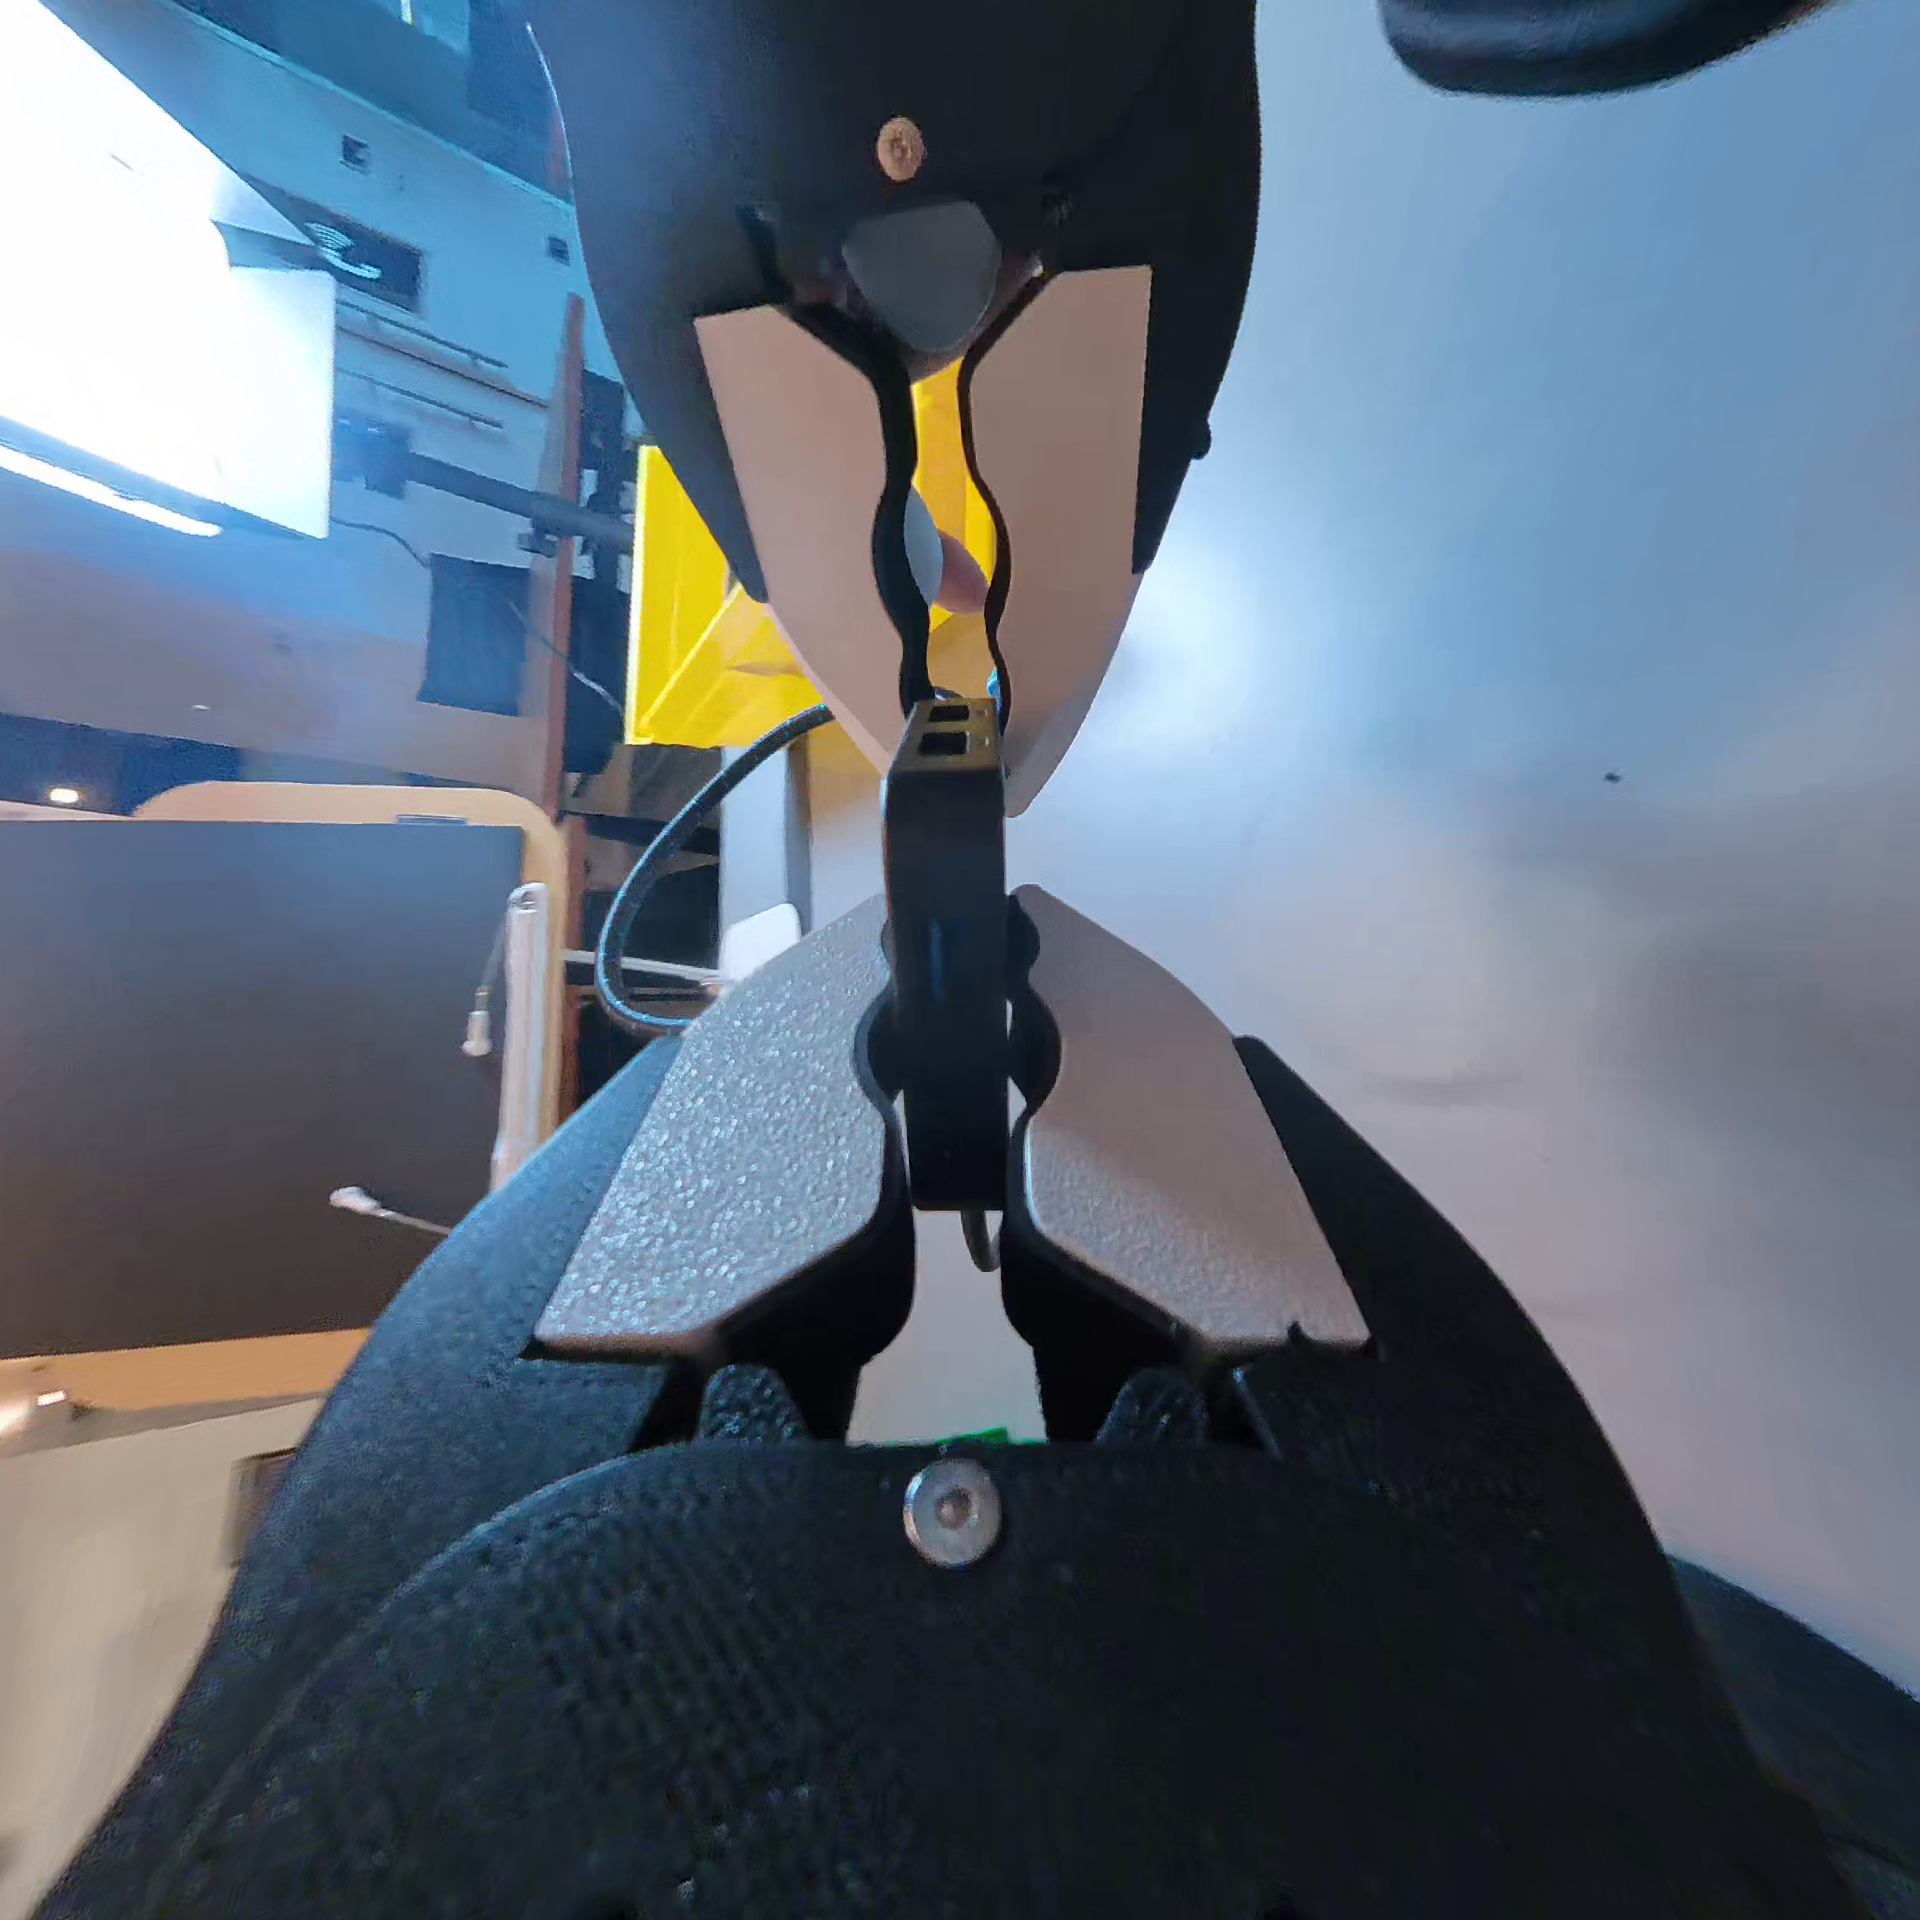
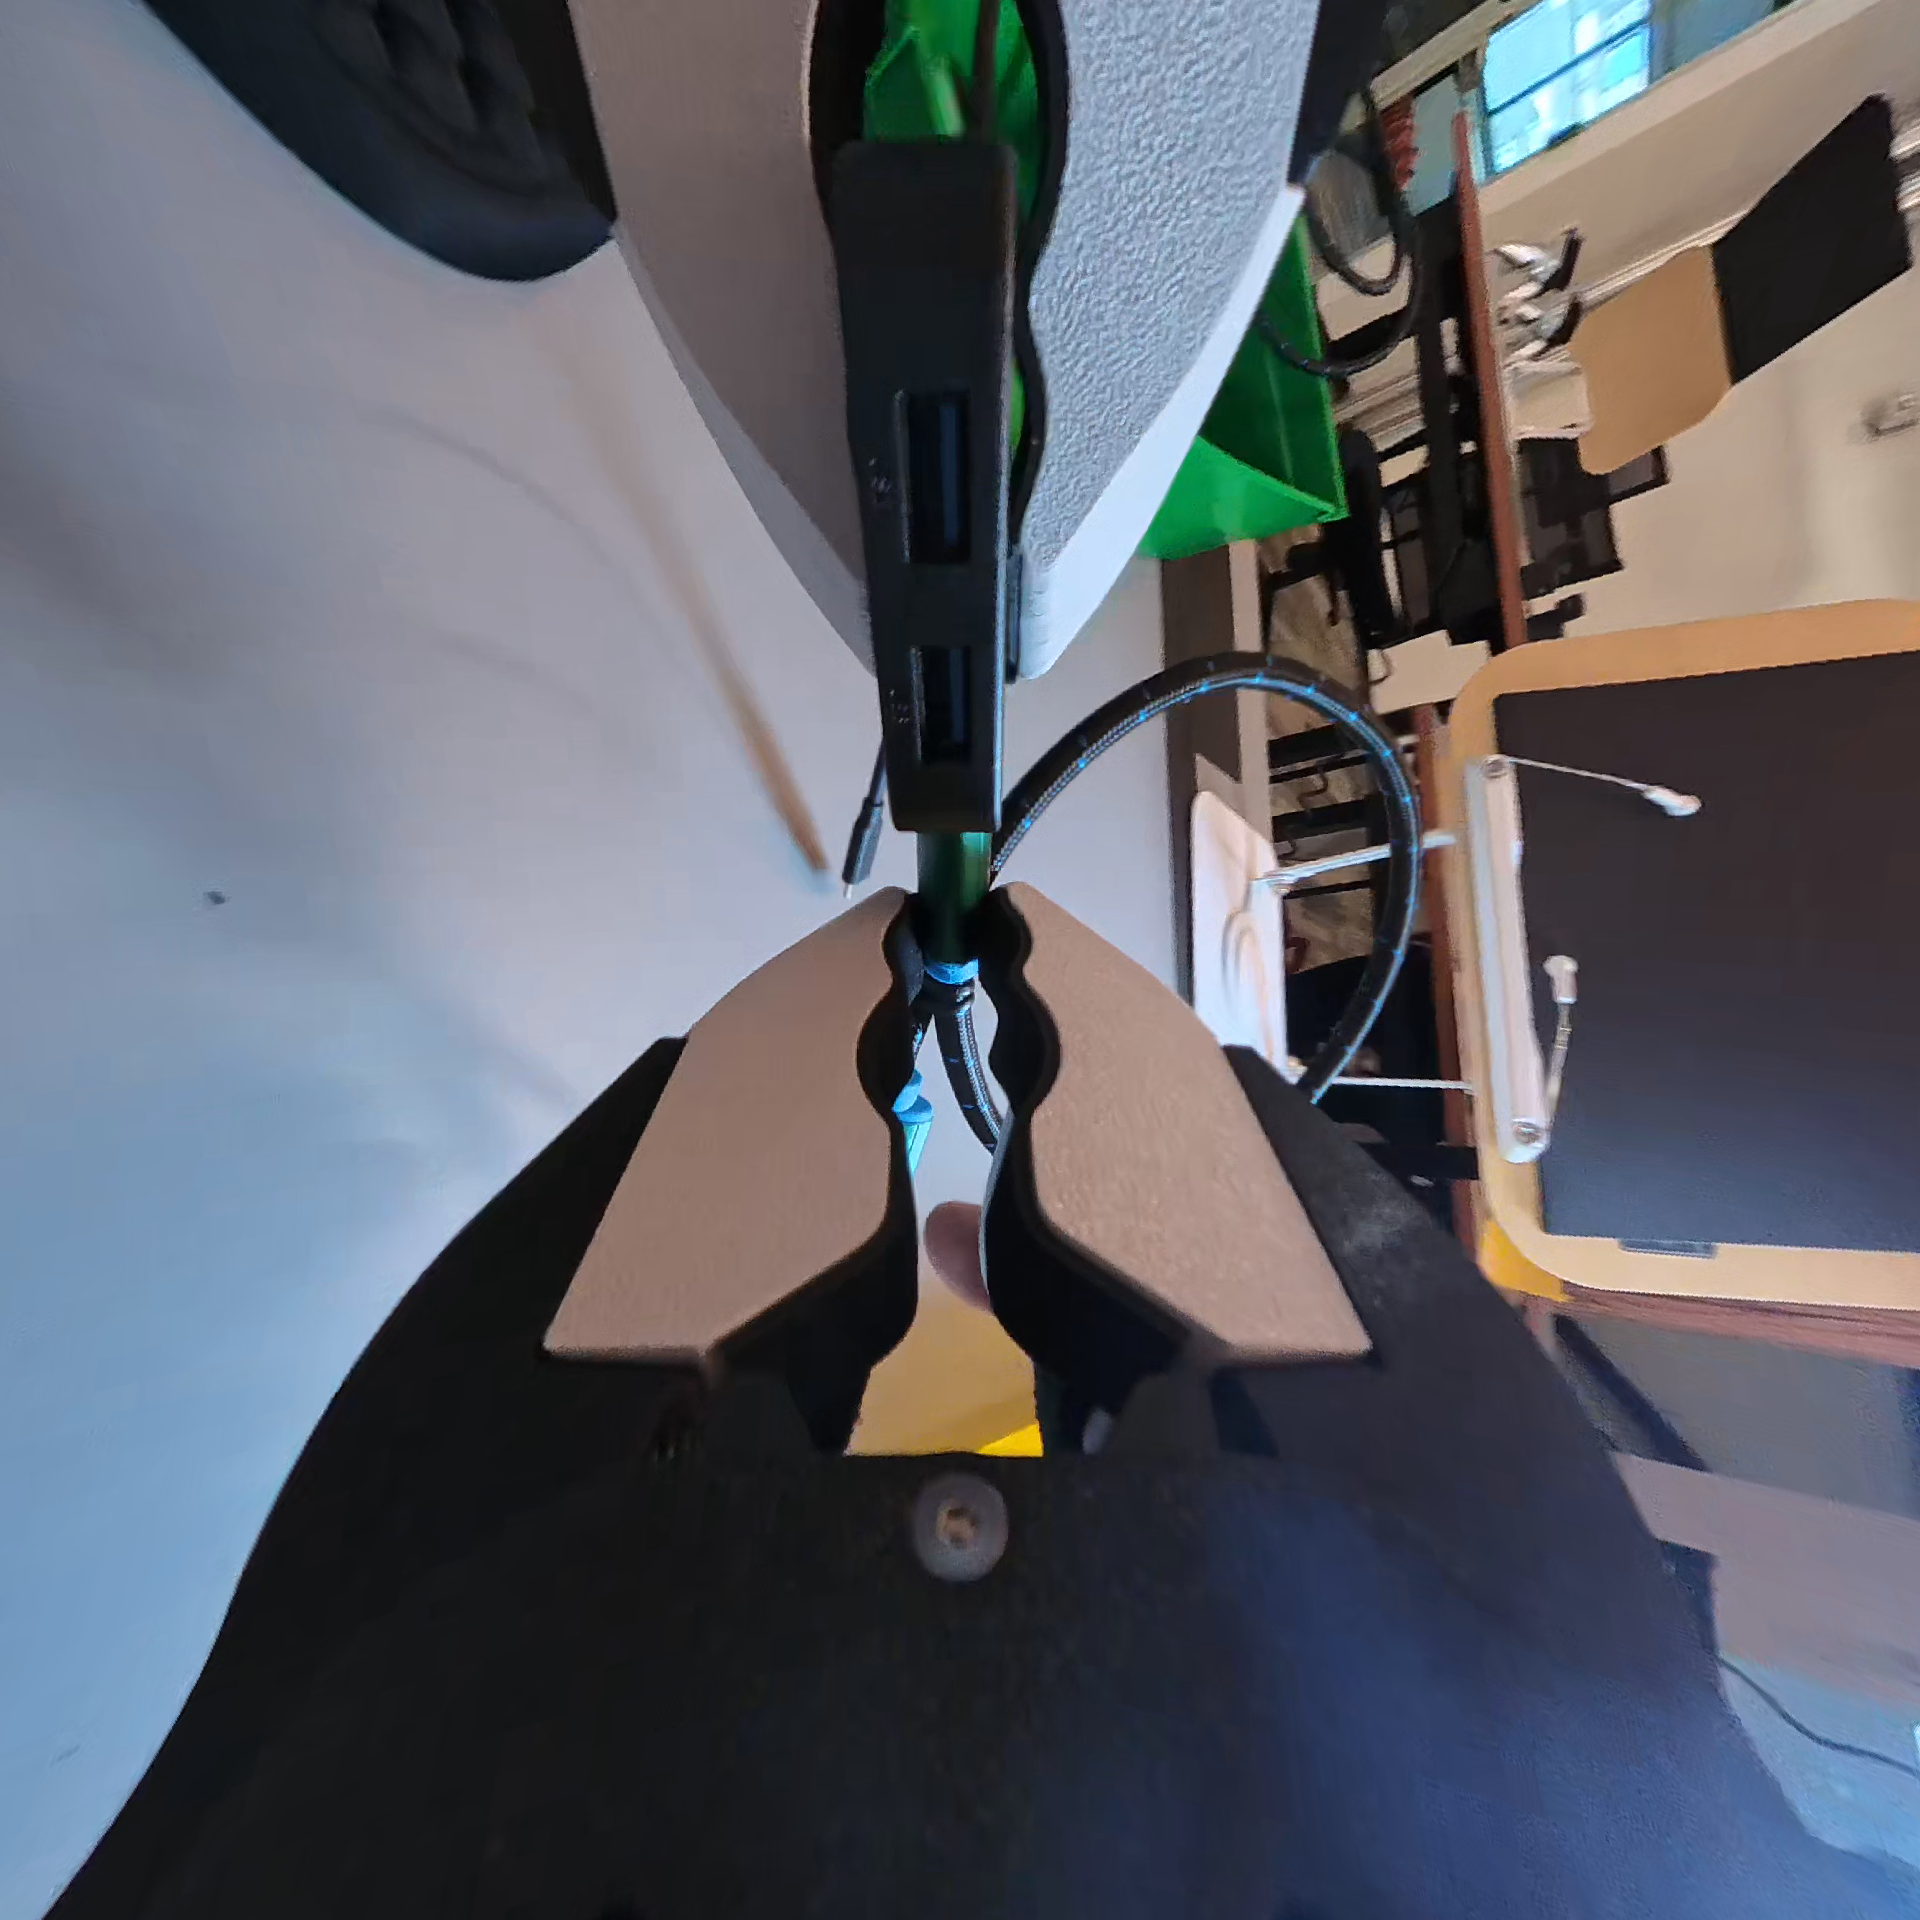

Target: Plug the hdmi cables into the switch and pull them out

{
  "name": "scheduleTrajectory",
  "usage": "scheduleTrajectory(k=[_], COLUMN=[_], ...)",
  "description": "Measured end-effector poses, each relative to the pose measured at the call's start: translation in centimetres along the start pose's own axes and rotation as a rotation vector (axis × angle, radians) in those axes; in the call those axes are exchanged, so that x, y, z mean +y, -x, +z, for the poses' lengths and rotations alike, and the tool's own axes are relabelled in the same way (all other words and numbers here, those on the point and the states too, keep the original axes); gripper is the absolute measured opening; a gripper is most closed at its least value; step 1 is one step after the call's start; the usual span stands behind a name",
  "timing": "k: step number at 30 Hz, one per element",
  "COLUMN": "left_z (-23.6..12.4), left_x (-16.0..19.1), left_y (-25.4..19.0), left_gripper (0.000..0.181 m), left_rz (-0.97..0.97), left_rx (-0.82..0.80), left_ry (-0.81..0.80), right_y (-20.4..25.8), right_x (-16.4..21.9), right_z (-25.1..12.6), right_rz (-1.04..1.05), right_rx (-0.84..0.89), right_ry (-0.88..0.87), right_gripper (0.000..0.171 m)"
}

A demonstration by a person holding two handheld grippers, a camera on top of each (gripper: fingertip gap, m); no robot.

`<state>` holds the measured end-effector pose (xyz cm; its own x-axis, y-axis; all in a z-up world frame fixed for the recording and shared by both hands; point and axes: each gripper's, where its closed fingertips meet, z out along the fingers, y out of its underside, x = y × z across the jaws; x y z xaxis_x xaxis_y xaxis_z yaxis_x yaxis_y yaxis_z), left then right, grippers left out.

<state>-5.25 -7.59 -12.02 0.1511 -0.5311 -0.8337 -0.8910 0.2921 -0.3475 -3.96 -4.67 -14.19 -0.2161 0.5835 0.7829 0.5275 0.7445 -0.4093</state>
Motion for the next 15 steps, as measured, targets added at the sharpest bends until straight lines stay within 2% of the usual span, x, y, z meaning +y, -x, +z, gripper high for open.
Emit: scheduleTrajectory(k=[3,5,7,11,15], left_z=[0.1,-0.4,-0.5,0.4,0.8], left_x=[0.1,0.0,0.2,0.9,1.1], left_y=[-1.0,-0.8,-1.1,-2.0,-2.2], left_gripper=[0.015,0.015,0.014,0.015,0.015], left_rz=[-0.087,-0.171,-0.243,-0.236,-0.239], left_rx=[0.102,0.132,0.181,0.202,0.195], left_ry=[-0.062,-0.131,-0.176,-0.159,-0.142], right_y=[1.3,1.1,1.4,2.1,1.9], right_x=[-0.3,-0.9,-0.9,-0.1,-0.8], right_z=[-0.3,-0.8,-0.7,0.1,-0.4], right_rz=[0.041,0.09,0.107,0.023,0.031], right_rx=[-0.096,-0.092,-0.107,-0.073,-0.037], right_ry=[-0.054,-0.133,-0.142,-0.081,-0.137], right_gripper=[0.011,0.011,0.011,0.012,0.015])
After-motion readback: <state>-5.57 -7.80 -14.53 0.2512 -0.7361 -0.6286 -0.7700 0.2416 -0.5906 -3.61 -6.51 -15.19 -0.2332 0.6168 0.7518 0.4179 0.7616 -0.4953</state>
